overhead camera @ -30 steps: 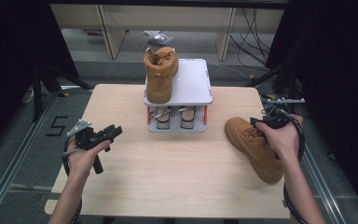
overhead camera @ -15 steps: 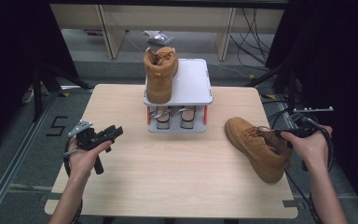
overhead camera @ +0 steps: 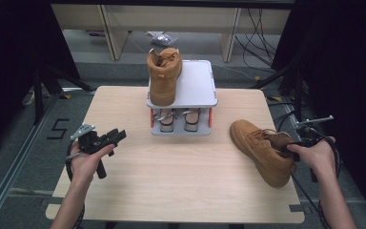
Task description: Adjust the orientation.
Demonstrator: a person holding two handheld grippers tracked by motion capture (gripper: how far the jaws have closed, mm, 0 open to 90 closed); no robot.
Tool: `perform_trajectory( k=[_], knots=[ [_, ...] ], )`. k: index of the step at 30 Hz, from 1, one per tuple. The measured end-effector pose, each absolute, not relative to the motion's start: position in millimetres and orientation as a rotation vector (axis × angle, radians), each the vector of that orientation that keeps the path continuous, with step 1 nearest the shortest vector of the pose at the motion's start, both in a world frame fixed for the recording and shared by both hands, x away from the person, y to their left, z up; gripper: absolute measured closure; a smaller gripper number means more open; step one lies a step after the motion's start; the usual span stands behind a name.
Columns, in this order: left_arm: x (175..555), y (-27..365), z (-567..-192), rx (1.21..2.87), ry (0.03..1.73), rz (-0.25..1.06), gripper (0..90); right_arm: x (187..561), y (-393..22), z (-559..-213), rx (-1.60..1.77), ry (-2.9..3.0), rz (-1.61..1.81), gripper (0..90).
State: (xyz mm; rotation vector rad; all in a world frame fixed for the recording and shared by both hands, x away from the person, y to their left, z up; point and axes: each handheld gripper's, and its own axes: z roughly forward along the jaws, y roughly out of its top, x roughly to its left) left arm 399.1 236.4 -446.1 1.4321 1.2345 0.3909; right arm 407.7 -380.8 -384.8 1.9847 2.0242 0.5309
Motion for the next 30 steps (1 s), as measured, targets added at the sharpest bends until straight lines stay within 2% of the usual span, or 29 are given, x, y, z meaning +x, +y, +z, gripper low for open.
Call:
perform_trajectory(
  k=[20, 25, 30],
  knots=[
    [399, 234, -450, 1.454, 1.243, 0.377, 55.9, 422, -382, -393, 2.069, 2.117, 0.397, 59.4],
    [400, 235, -451, 1.452, 1.245, 0.378, 55.5, 426, -380, -392, 2.114, 2.140, 0.351, 70.8],
    [399, 235, -450, 1.451, 1.245, 0.377, 55.4, 428, -377, -391, 2.097, 2.166, 0.275, 76.2]
  ],
)
